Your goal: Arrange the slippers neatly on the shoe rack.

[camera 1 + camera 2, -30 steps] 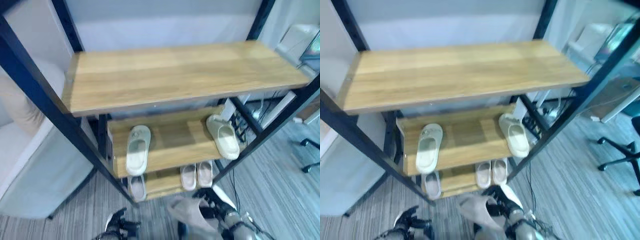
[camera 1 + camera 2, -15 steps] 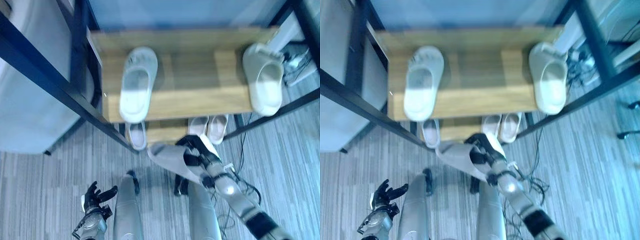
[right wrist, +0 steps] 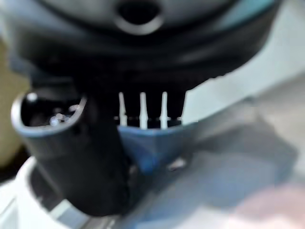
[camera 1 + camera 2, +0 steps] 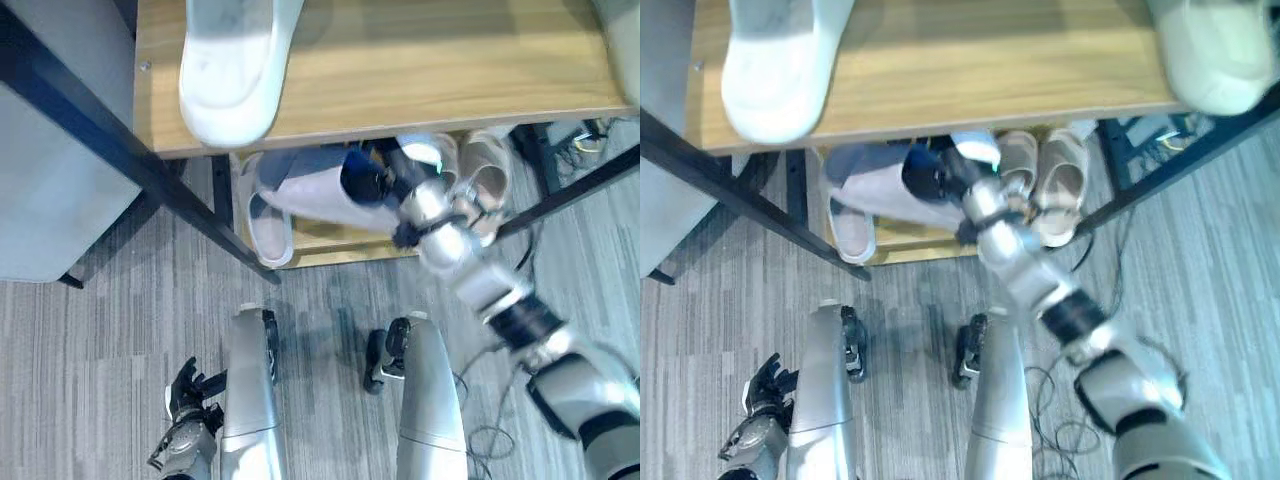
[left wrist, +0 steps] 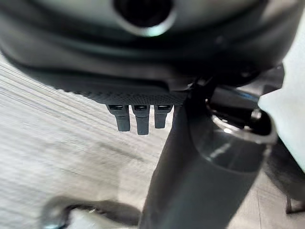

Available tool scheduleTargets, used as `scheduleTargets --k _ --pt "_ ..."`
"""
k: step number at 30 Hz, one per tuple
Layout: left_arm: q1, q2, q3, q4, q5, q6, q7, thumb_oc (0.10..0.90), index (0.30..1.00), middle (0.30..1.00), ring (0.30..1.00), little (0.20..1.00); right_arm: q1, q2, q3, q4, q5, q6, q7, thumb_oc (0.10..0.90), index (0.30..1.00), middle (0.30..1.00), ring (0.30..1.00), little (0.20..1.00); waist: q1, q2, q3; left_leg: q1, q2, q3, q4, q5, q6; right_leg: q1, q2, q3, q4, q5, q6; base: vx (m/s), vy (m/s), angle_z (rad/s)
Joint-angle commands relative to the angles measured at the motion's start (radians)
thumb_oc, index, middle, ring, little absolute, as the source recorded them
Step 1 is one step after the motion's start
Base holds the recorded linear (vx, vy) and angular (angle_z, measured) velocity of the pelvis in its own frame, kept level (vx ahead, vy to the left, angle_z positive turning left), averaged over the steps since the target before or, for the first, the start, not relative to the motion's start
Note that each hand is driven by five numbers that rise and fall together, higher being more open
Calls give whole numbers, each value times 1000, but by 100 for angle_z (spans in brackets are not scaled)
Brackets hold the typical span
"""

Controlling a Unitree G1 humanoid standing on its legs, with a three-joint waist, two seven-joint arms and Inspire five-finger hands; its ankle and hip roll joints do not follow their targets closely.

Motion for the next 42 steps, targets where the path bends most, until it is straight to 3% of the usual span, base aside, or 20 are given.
scheduleTargets --k 1,6,12,20,35,36,37,42 --pt "-40 50 18 7 -65 -55 36 800 900 900 900 900 -165 -15 -15 -76 88 -44 -69 400 300 300 300 300 4 -9 103 8 -28 27 75 -130 150 26 -20 8 95 -148 2 95 21 27" --pt "-78 101 9 -64 -132 -93 36 800 900 900 900 900 -283 -45 52 78 196 -61 -68 400 300 300 300 300 9 -18 200 1 -54 -11 237 -195 139 1 -42 67 278 -215 -22 59 12 10" --pt "-102 142 22 -95 -172 -108 22 800 900 900 900 900 -438 -50 134 201 271 -77 -46 400 300 300 300 300 22 -20 263 1 -64 -38 325 -218 131 1 -47 89 364 -244 -36 28 -4 1" --pt "-113 186 3 -92 -170 -114 -28 800 900 900 900 900 -590 -45 256 411 354 -91 -26 400 300 300 300 300 55 -16 265 1 -71 -59 337 -221 124 1 -61 86 376 -252 -39 0 0 0" --pt "-116 171 -48 -34 -164 -100 -103 800 900 900 900 900 -635 -3 333 701 376 -88 8 400 300 300 300 300 77 -12 265 1 -82 -74 333 -212 115 1 -70 84 376 -248 -39 -5 1 1" --pt "-120 173 -48 -40 -162 -100 -110 800 900 900 900 900 -633 -2 332 727 376 -87 9 540 509 509 509 509 80 -8 265 1 -82 -77 332 -211 115 1 -72 82 377 -248 -38 0 0 0" --pt "-120 173 -48 -39 -162 -100 -110 800 900 900 900 900 -633 -2 332 727 376 -87 9 800 900 900 900 900 80 -8 265 1 -82 -77 332 -211 115 1 -72 82 377 -248 -38 0 0 0" --pt "-136 165 -77 -21 -158 -89 -126 800 900 900 900 900 -642 33 351 811 324 -60 -5 800 900 900 900 900 82 -3 265 1 -91 -78 332 -212 117 1 -69 92 377 -250 -41 0 0 0"
